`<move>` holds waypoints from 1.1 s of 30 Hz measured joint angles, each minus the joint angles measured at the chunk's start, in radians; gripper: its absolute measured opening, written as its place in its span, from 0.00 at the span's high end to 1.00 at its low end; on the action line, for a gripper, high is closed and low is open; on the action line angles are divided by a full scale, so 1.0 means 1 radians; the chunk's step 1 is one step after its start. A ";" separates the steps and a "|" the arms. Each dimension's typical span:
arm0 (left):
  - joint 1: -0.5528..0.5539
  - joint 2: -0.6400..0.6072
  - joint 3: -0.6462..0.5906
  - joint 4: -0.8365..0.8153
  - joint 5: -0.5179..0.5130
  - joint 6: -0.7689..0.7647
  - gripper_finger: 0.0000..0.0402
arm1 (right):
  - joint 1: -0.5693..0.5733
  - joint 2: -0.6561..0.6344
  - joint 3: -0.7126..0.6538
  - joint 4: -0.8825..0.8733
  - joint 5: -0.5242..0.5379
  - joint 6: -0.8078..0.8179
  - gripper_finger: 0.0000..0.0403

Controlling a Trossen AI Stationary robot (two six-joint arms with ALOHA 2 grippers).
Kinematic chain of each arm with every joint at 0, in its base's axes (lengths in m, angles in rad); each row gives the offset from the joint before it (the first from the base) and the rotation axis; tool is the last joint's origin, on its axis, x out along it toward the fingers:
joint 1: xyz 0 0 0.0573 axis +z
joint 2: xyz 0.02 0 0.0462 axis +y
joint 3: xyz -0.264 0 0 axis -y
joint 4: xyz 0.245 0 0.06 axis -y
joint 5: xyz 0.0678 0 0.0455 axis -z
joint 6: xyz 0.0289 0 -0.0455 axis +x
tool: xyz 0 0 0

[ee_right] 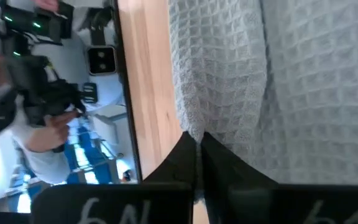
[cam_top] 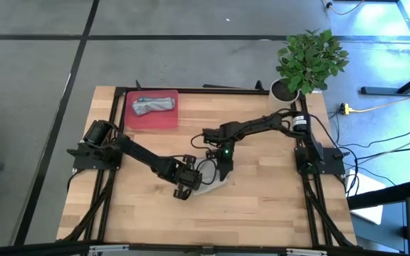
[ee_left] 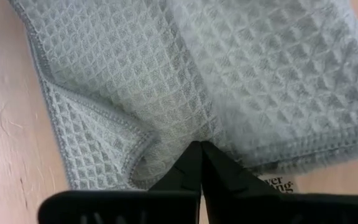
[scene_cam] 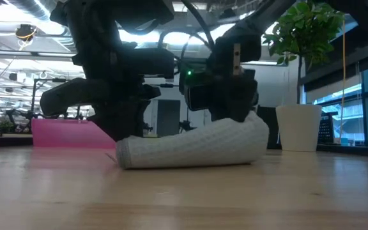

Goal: Roll microfiber towels into tight, uniform cylinder then place into a basket
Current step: Roll the gray towel

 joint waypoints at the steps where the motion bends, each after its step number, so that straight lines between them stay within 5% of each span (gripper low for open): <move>1: 0.000 0.000 0.000 0.000 0.000 0.006 1.00 | -0.007 0.006 0.000 0.005 -0.019 0.001 0.97; 13: 0.000 0.000 -0.001 0.005 0.008 0.017 1.00 | -0.093 0.049 0.000 0.059 -0.063 0.110 0.97; 33: -0.005 -0.012 -0.001 0.003 -0.019 0.038 1.00 | -0.118 0.045 0.003 0.091 0.180 0.158 0.97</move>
